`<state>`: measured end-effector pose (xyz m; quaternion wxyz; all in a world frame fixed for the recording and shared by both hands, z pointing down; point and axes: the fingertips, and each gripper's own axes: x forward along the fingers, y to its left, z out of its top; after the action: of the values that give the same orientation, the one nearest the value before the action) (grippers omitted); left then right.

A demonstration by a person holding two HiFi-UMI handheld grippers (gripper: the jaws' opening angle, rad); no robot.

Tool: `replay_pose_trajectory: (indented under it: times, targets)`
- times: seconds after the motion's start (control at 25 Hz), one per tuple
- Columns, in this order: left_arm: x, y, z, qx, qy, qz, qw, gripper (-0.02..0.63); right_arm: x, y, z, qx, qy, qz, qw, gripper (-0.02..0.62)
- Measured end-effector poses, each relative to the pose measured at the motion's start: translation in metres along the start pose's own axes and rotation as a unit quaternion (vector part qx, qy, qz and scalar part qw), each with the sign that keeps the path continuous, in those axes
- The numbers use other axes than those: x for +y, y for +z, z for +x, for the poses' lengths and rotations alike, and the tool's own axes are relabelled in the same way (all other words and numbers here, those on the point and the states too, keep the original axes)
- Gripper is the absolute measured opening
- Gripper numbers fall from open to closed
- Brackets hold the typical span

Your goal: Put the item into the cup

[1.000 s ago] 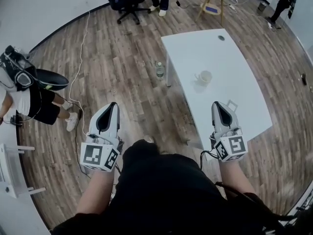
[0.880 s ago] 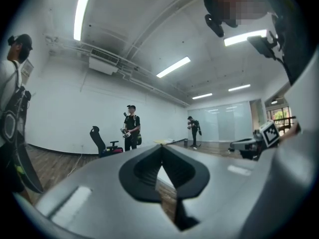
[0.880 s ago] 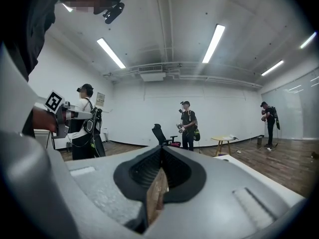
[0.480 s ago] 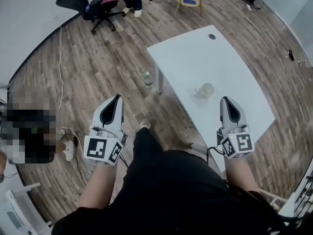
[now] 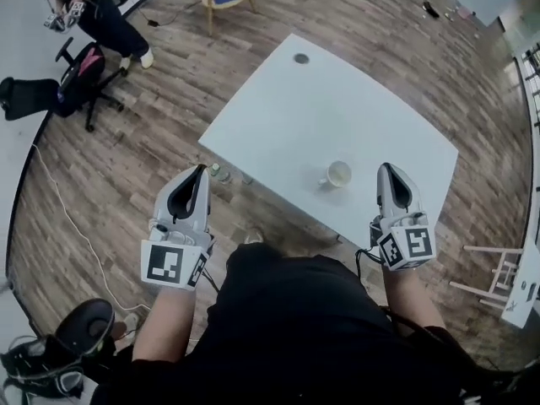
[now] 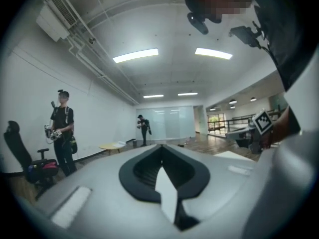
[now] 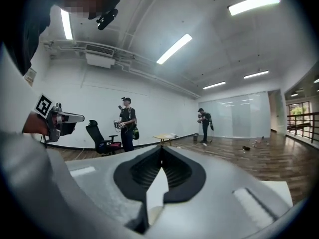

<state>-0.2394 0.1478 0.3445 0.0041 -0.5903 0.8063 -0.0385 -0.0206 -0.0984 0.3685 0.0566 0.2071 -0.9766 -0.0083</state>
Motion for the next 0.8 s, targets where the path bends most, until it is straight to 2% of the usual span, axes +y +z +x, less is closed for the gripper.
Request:
replay_pose_trajectory:
  times: [0.12, 0.2, 0.32, 0.44, 0.64, 0.8]
  targets:
    - [0.025, -0.001, 0.034, 0.004, -0.053, 0.002, 0.9986, 0.000, 0.005, 0.006, 0.010, -0.003, -0.046, 0.006, 0.999, 0.002]
    - [0.033, -0.002, 0.058, 0.006, -0.091, -0.008, 0.9958, 0.000, -0.003, 0.011, 0.005, -0.003, -0.096, 0.009, 0.995, 0.002]
    - [0.024, 0.005, 0.098, 0.001, -0.160, -0.027, 0.9867, 0.000, -0.031, 0.018, -0.024, 0.001, -0.189, 0.021, 0.982, 0.002]
    - [-0.002, 0.020, 0.135, -0.011, -0.212, -0.026, 0.9768, 0.000, -0.058, 0.020, -0.059, 0.009, -0.257, 0.023, 0.966, 0.002]
    - [-0.045, 0.032, 0.170, -0.025, -0.261, -0.022, 0.9648, 0.000, -0.075, 0.016, -0.105, 0.017, -0.311, 0.012, 0.950, 0.002]
    - [-0.073, 0.025, 0.182, -0.010, -0.277, -0.023, 0.9604, 0.000, -0.085, -0.012, -0.127, 0.036, -0.327, 0.012, 0.944, 0.002]
